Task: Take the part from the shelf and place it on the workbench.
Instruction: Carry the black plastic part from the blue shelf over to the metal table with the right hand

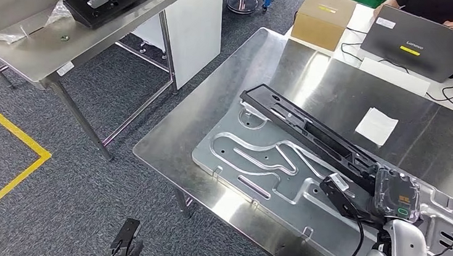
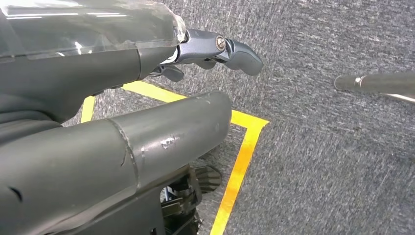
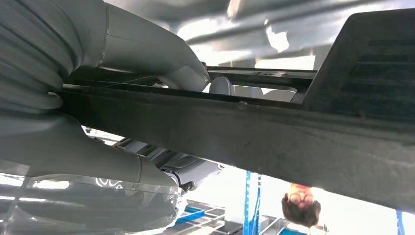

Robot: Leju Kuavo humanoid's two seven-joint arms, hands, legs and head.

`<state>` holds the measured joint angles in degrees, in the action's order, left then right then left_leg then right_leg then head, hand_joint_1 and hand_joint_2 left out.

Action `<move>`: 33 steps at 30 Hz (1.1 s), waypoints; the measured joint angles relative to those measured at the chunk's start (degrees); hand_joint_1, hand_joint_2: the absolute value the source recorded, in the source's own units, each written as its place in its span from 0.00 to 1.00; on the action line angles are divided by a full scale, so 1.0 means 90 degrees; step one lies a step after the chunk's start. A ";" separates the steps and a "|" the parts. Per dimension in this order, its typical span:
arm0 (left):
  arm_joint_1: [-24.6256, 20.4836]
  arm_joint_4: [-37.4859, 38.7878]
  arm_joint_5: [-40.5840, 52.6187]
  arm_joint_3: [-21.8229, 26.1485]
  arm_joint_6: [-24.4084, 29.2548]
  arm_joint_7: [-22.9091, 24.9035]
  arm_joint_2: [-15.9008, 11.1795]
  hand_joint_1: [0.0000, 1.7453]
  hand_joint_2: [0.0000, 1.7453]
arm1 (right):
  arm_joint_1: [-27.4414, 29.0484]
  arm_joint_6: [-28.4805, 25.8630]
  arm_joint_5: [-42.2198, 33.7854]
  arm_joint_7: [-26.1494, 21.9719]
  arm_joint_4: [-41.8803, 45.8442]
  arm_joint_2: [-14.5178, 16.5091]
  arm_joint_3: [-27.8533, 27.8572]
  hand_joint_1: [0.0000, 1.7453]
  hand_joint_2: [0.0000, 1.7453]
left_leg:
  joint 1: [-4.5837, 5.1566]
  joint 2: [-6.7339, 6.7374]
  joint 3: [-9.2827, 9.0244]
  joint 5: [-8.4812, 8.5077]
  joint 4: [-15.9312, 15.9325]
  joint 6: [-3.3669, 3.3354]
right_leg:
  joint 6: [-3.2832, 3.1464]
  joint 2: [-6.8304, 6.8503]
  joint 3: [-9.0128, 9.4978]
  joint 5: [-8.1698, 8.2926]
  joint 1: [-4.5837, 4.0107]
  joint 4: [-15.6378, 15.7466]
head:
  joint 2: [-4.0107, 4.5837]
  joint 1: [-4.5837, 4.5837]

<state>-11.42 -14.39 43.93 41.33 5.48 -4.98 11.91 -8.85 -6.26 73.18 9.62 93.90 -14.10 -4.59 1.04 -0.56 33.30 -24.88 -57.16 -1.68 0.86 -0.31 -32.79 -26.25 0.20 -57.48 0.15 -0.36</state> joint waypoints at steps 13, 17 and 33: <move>0.0002 -0.0006 -0.0275 -0.0009 0.0168 -0.0475 0.0010 0.00 0.00 | 0.0253 -0.0121 -0.0100 -0.0036 -0.0156 -0.0118 -0.0007 1.00 1.00 | 0.0001 0.0000 -0.0002 -0.0003 -0.0001 -0.0004 | 0.0001 -0.0001 0.0002 0.0000 0.0000 0.0002 | 0.0000 -0.0001; 0.0005 -0.0006 -0.0285 -0.0009 0.0183 -0.0589 0.0022 0.00 0.00 | 0.0423 -0.0137 -0.0112 -0.0041 -0.0096 -0.0136 0.0093 1.00 1.00 | 0.0002 0.0001 -0.0002 -0.0003 -0.0001 -0.0005 | 0.0001 -0.0001 0.0003 0.0000 0.0000 0.0003 | 0.0000 -0.0001; 0.0002 -0.0006 -0.0209 -0.0010 0.0183 -0.0492 0.0047 0.00 1.00 | 0.0787 -0.0206 -0.0121 -0.0066 0.0003 -0.0143 0.0272 0.00 1.00 | 0.0002 0.0006 -0.0008 -0.0004 -0.0003 -0.0006 | 0.0001 -0.0004 0.0005 0.0000 0.0000 0.0003 | 0.0000 0.0000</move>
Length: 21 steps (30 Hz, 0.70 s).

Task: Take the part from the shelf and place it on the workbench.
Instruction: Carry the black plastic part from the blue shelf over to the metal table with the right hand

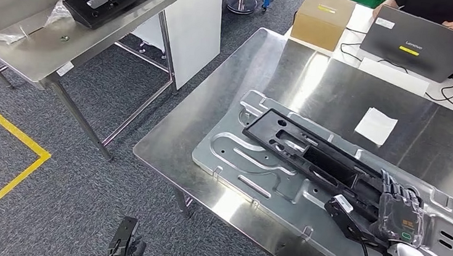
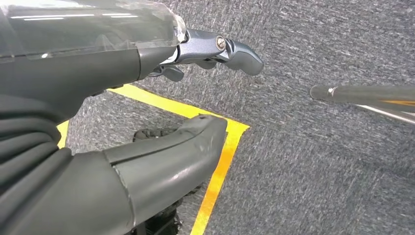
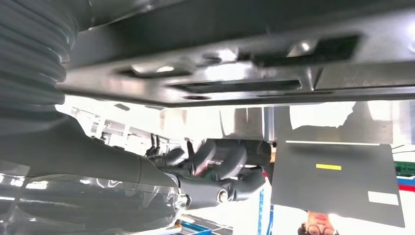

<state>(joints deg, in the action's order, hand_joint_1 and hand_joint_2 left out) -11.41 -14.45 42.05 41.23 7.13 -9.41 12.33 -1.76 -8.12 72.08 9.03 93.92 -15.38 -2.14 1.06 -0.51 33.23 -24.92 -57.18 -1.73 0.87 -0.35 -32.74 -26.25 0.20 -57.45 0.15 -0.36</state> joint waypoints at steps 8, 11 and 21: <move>0.0000 0.0000 0.0045 -0.0012 0.0025 0.0033 0.0021 0.00 0.25 | 0.0030 -0.0013 0.0002 -0.0018 0.0056 0.0001 0.0038 0.00 1.00 | 0.0000 0.0001 -0.0007 0.0000 0.0000 0.0000 | 0.0000 -0.0001 0.0007 0.0000 0.0000 0.0000 | 0.0000 -0.0001; 0.0000 0.0000 0.0007 -0.0013 0.0004 0.0029 0.0032 0.00 0.00 | 0.0056 -0.0016 0.0004 -0.0019 0.0067 0.0002 0.0047 0.00 1.00 | 0.0000 0.0001 -0.0010 -0.0001 0.0000 0.0000 | 0.0000 -0.0001 0.0011 0.0000 0.0000 0.0001 | 0.0000 -0.0001; -0.0001 0.0000 0.0047 -0.0024 0.0040 0.0153 0.0044 0.00 0.00 | 0.0115 -0.0023 0.0005 -0.0032 0.0100 0.0016 0.0112 0.00 1.00 | 0.0027 0.0004 -0.0009 -0.0041 -0.0050 -0.0052 | 0.0031 -0.0002 0.0033 -0.0007 0.0026 0.0014 | 0.0000 0.0002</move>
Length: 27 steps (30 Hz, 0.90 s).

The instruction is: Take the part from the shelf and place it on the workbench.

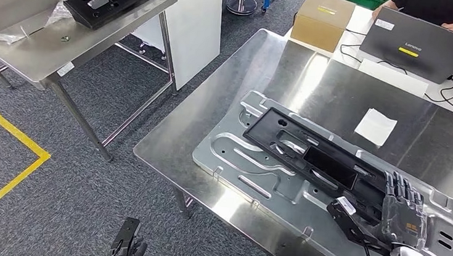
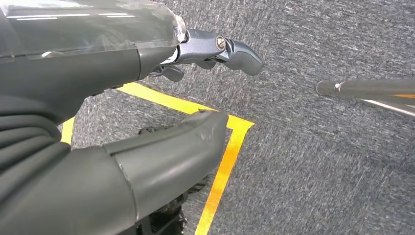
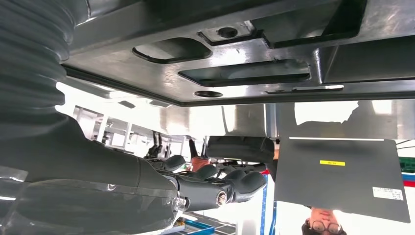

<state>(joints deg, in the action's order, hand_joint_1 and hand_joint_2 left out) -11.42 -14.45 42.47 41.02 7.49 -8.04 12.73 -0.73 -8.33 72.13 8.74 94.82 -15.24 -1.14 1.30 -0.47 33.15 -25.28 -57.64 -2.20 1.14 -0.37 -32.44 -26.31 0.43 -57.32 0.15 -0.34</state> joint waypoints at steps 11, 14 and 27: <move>-0.0020 0.0000 -0.0032 -0.0014 -0.0030 0.0070 0.0044 0.00 0.00 | 0.0127 -0.0025 -0.0071 -0.0062 0.0052 0.0013 0.0072 0.00 1.00 | -0.0106 0.0053 -0.0090 0.0108 0.0159 -0.0097 | 0.0223 0.0016 -0.0692 -0.0822 0.0110 -0.1633 | 0.0000 -0.0032; -0.0018 0.0000 -0.0038 -0.0016 -0.0105 0.0082 0.0054 0.00 0.00 | 0.0134 -0.0067 -0.0193 -0.0126 0.0060 0.0013 0.0118 0.00 1.00 | -0.0148 0.0049 -0.0055 0.0052 0.0053 -0.0012 | 0.0292 0.0045 -0.0227 -0.0247 0.0173 -0.0715 | 0.0000 -0.0038; -0.0017 0.0000 -0.0070 -0.0024 -0.0260 0.0094 0.0057 0.00 0.00 | 0.0119 -0.0056 -0.0657 -0.0324 0.0211 0.0005 0.0307 0.00 1.00 | -0.0195 0.0036 0.0478 -0.1084 -0.1795 0.0307 | -0.0129 0.0035 -0.0392 0.0256 0.0066 -0.0142 | 0.0000 0.0004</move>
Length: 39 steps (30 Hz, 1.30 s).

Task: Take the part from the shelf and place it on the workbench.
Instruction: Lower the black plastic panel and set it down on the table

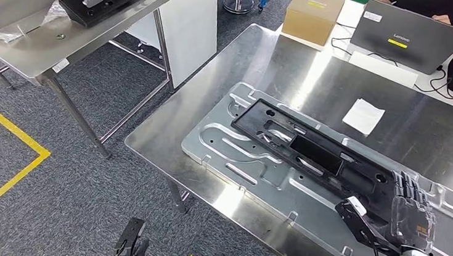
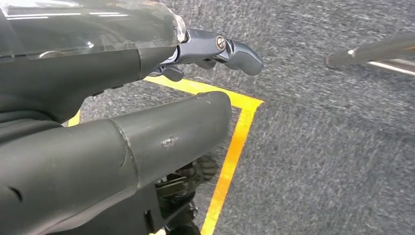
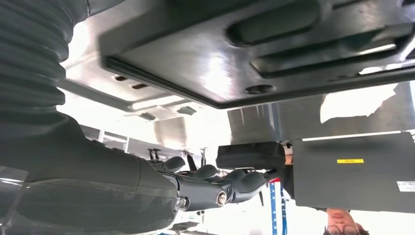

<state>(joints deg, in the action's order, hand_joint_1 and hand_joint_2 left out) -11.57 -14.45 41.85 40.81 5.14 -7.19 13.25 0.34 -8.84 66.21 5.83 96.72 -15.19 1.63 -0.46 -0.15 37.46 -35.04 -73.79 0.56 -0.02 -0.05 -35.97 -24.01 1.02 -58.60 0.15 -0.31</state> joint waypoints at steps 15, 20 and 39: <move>-0.0051 0.0000 0.0036 -0.0026 -0.0001 0.0008 0.0035 0.00 0.00 | 0.0042 0.0066 -0.0147 -0.0053 0.0030 -0.0022 0.0179 0.00 1.00 | 0.0095 0.0047 -0.0405 0.1165 0.1817 -0.0394 | 0.0362 -0.0006 -0.0551 -0.0930 0.0017 -0.1748 | 0.0000 -0.0027; -0.0056 0.0000 0.0039 -0.0037 -0.0024 0.0006 0.0058 0.00 0.00 | 0.0036 0.0062 -0.0176 -0.0083 0.0059 -0.0047 0.0209 0.00 1.00 | 0.0117 0.0047 -0.0120 0.1387 0.1718 -0.0299 | 0.0212 0.0004 0.0828 -0.0603 -0.0070 0.0021 | 0.0000 -0.0025; -0.0060 -0.0001 0.0057 -0.0134 -0.0032 -0.0002 0.0106 0.00 0.00 | 0.0317 -0.0194 -0.0325 -0.0453 0.0350 0.0127 0.0229 0.00 0.00 | 0.0020 -0.0005 -0.0985 0.0653 0.1758 -0.0256 | 0.0347 0.0028 -0.0221 0.0304 0.0042 0.0029 | -0.0001 -0.0004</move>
<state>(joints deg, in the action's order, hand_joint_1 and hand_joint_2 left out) -12.12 -14.45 42.36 39.60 4.85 -7.21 14.20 3.19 -10.58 63.29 1.75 99.86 -14.04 3.69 -0.28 -0.20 28.59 -29.16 -57.97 -1.74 3.10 0.19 -37.96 -21.27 1.40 -58.34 0.15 -0.34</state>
